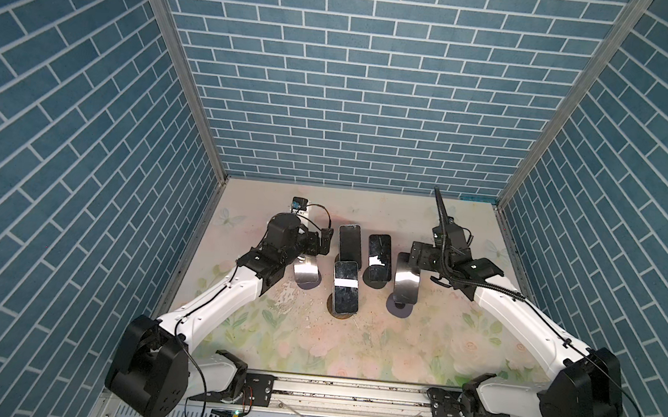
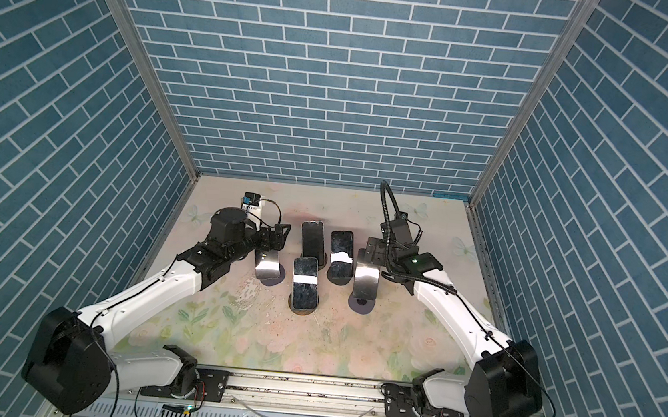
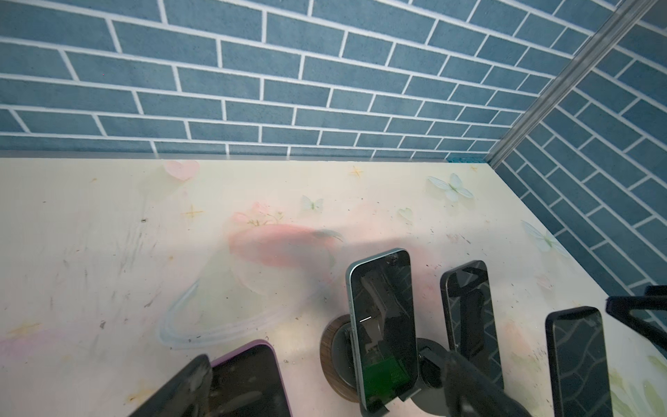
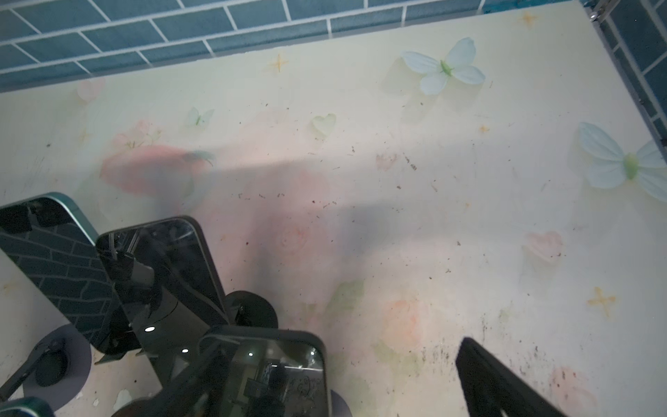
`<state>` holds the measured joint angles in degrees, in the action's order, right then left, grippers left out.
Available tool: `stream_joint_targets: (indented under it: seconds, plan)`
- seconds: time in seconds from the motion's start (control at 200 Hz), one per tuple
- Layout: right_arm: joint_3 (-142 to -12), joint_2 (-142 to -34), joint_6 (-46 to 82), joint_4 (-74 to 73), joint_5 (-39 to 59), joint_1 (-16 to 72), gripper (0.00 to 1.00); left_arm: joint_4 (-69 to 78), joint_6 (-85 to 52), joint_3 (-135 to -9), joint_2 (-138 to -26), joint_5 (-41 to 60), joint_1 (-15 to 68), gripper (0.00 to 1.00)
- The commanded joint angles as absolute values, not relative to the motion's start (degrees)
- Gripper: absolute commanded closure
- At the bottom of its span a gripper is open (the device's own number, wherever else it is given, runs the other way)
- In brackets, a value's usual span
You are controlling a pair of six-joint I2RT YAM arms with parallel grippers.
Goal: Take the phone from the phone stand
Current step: 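Close the right gripper on the black phone while the left hovers, then lift the black phone up off the grey stand with the right gripper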
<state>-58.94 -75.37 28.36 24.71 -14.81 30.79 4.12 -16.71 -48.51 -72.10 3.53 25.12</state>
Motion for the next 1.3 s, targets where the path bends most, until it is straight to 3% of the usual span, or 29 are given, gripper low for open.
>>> stream_joint_targets:
  seconds: [0.0, 0.66, 1.055, 1.295]
  plan:
    - [-63.1, -76.73, 32.11, 28.03, -17.3, 32.74, 0.01, 3.6, -16.36, -50.7, -73.04, 5.9, 25.73, 0.0]
    - [-68.0, -86.2, 37.18, 32.34, -23.36, 39.81, 0.01, 3.78, -15.58, -50.01, -73.23, 6.85, 26.08, 0.0]
    - [-70.43, -91.16, 40.66, 35.27, -26.66, 41.78, 0.18, 4.13, -14.34, -49.61, -73.37, 6.12, 26.05, 0.0]
    - [-71.04, -92.39, 40.99, 36.47, -27.32, 41.92, 0.37, 4.15, -13.98, -49.32, -73.32, 5.8, 26.1, 0.0]
